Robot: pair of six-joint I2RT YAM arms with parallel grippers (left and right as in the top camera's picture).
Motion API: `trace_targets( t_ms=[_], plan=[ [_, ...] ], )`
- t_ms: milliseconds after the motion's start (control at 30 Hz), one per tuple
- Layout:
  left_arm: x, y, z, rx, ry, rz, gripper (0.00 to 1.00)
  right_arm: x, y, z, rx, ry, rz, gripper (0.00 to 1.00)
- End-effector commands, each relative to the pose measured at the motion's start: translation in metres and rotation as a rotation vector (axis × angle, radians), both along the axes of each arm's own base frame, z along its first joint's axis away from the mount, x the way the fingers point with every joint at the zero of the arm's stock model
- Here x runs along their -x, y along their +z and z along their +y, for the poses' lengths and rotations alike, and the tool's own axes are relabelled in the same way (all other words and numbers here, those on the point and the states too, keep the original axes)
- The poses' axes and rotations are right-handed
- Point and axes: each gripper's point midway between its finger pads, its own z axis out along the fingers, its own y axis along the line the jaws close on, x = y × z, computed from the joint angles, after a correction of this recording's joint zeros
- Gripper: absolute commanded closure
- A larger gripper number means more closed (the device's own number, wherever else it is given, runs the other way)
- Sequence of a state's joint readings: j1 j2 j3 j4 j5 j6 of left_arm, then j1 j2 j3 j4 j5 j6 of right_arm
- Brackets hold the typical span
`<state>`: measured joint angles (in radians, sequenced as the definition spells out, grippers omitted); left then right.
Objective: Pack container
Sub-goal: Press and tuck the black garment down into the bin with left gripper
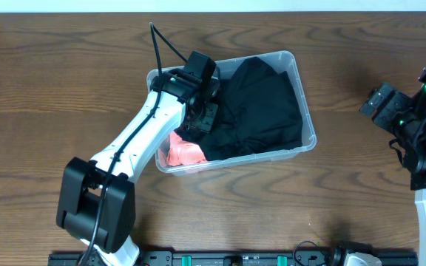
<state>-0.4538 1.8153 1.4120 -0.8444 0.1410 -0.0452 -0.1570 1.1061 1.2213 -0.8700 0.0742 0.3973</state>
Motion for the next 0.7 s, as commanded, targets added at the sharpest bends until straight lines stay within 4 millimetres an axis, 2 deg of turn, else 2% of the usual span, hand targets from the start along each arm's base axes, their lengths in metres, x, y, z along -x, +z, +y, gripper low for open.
trace_targets(
  t_ms=[0,67,133,367,467,567,667],
  plan=[
    [0.028,-0.055,-0.007,-0.031,-0.025,0.175,0.48,0.0,0.001,-0.001,0.005,0.003,-0.001,0.01],
    [0.026,-0.042,-0.009,-0.016,-0.016,0.15,0.48,0.0,0.001,-0.001,0.005,0.003,-0.001,0.01],
    [0.021,-0.018,-0.011,0.01,-0.009,0.103,0.48,0.0,0.001,-0.001,0.005,0.003,-0.001,0.01],
    [0.008,0.098,-0.02,0.185,0.011,-0.202,0.46,0.0,0.001,-0.001,0.005,0.003,-0.001,0.01],
    [-0.004,0.139,-0.031,0.272,-0.012,-0.358,0.47,0.0,0.001,-0.001,0.005,0.003,-0.001,0.01],
    [-0.024,0.166,-0.048,0.341,-0.044,-0.498,0.46,0.0,0.001,-0.001,0.005,0.003,-0.001,0.01],
    [-0.047,0.172,-0.064,0.378,-0.066,-0.583,0.46,0.0,0.001,-0.001,0.005,0.003,-0.001,0.01]
  ],
)
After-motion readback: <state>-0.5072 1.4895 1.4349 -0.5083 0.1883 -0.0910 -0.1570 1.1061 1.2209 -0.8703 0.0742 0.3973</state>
